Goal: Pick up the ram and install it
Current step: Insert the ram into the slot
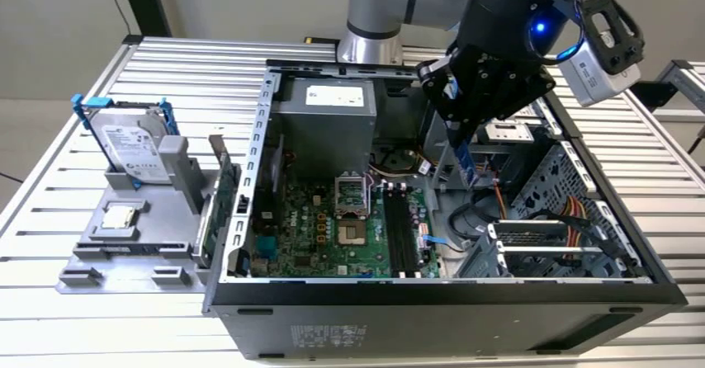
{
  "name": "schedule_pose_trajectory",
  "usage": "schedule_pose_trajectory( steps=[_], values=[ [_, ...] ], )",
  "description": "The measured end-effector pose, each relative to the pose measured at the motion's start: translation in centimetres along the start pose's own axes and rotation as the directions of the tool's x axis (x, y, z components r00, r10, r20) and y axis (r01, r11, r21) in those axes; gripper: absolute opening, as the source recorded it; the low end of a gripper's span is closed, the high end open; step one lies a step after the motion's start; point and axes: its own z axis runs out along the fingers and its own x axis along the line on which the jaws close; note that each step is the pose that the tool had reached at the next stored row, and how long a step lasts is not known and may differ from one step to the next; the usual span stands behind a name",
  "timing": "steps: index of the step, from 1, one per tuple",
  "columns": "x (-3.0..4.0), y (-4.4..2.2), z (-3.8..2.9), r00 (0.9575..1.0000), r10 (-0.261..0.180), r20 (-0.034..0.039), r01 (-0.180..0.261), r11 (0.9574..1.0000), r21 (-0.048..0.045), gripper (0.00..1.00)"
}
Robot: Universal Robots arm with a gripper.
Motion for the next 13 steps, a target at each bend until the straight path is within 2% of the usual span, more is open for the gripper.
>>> schedule_pose_trajectory(
  steps=[7,13],
  values=[
    [0.00,0.00,0.05,1.0000,0.000,0.0001,0.000,1.0000,-0.0002,0.00],
    [0.00,-0.03,0.70,1.0000,0.007,0.0002,-0.007,1.0000,0.0000,0.00]
  ],
)
